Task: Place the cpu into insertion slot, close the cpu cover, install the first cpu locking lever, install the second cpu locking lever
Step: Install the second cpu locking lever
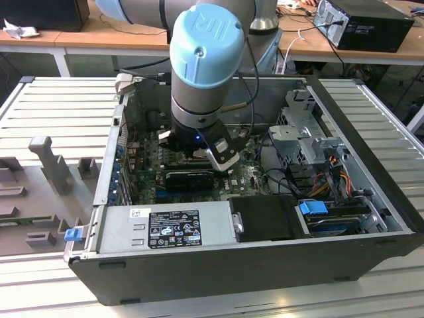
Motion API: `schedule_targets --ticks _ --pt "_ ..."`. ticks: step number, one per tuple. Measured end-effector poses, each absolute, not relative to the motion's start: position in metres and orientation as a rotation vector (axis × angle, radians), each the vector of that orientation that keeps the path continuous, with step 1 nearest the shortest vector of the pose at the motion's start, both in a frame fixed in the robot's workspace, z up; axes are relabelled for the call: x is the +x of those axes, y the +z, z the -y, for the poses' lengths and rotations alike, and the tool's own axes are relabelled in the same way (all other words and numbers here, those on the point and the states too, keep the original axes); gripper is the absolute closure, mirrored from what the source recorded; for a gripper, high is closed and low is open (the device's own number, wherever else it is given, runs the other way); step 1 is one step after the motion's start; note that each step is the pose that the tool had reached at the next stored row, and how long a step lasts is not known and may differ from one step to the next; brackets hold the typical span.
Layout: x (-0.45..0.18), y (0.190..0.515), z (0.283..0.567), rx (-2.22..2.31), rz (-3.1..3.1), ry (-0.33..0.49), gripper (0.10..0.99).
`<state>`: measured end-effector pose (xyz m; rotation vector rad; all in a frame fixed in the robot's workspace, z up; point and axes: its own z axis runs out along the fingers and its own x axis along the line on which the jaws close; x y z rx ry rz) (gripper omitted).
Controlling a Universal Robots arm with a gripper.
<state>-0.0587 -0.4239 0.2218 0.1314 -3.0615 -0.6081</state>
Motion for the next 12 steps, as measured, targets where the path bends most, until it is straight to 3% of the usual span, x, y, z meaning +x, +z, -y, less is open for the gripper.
schedule_targets --ticks 12 --pt "-0.073 0.2 0.421 0.065 3.063 -0.649 0.98"
